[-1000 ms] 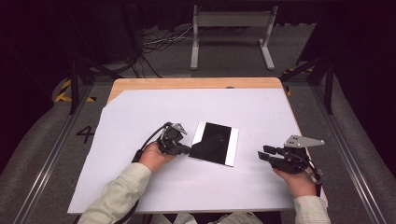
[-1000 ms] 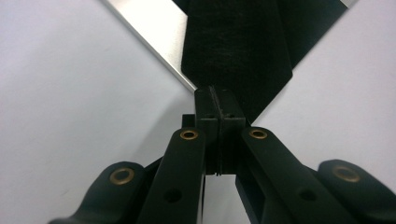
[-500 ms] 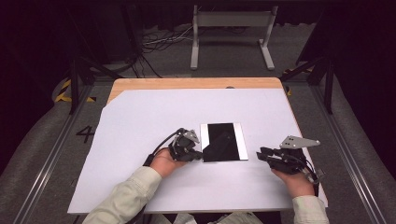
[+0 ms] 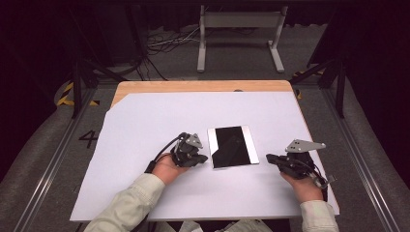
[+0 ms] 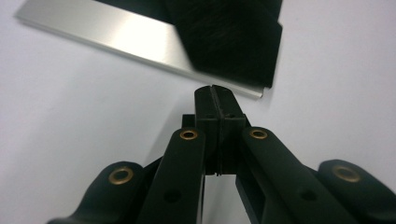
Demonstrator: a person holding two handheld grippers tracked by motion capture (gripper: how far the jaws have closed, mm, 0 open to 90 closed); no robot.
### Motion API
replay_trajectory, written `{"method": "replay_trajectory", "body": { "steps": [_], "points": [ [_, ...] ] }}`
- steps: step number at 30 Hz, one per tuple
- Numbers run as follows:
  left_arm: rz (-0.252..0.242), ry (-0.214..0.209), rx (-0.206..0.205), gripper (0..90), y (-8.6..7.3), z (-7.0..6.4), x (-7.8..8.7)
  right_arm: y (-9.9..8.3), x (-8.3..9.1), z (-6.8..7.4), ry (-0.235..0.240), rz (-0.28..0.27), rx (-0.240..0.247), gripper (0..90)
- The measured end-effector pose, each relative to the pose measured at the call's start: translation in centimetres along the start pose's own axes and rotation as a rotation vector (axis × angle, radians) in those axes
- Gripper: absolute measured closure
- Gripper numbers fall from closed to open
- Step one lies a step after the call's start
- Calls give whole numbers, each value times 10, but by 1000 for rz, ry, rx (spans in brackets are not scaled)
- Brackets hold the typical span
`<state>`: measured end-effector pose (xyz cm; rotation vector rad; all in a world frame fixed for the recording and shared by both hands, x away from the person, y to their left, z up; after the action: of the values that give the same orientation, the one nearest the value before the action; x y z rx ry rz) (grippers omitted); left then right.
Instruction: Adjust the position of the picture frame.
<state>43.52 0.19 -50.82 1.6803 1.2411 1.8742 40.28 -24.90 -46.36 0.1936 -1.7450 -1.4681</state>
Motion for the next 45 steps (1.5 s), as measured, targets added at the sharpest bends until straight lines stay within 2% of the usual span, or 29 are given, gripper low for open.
{"method": "replay_trajectory", "body": {
  "steps": [2, 3, 4, 9, 11, 12, 15, 19, 23, 26, 28, 36, 41, 44, 45],
  "points": [
    [-7, 9, 10, 900, -1, 3, 4, 1, -3, 0, -2, 8, 1, 893],
    [-20, 22, 29, 900, -4, 8, 11, 2, -6, 0, -3, 13, -1, 893],
    [-20, 22, 29, 900, -4, 8, 11, 2, -6, 0, -3, 13, -1, 893],
    [-33, 74, 48, 890, -16, 22, 29, 8, -17, -5, -10, 28, -7, 895],
    [-28, 78, 47, 878, -27, 28, 33, 13, -25, -11, -22, 41, -8, 895],
    [-28, 78, 47, 877, -27, 28, 33, 13, -25, -11, -22, 41, -8, 895],
    [-26, 86, 71, 872, -36, 33, 39, 18, -33, -15, -22, 65, -6, 896],
    [-47, 100, 79, 856, -39, 38, 47, 26, -44, -18, -13, 85, -7, 896],
    [-62, 101, 68, 827, -44, 43, 51, 32, -54, -21, -15, 103, 2, 896],
    [-101, 101, 76, 811, -43, 47, 54, 36, -61, -25, -19, 120, 7, 896],
    [-112, 104, 67, 805, -42, 48, 55, 38, -65, -27, -21, 126, -4, 896],
    [-166, 192, 64, 788, -42, 61, 59, 47, -81, -38, -48, 144, -23, 896],
    [-188, 226, 72, 781, -41, 65, 62, 47, -90, -45, -77, 166, -18, 897],
    [-192, 236, 74, 771, -40, 67, 63, 47, -95, -50, -96, 177, -37, 897],
    [-179, 237, 96, 763, -42, 69, 61, 47, -98, -52, -99, 180, -46, 897]
  ]
}}
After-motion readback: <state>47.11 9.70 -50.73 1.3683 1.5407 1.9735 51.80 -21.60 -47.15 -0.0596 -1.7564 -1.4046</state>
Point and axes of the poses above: each handheld gripper's, and its own axes: x roughly backward along the jaws, y roughly out of its top, z roughly to its left, the point moved 10 cm from there along -x, roughly forward along the jaws, and after that the axes turned 10 degrees about -z, right-handed, at the moved point
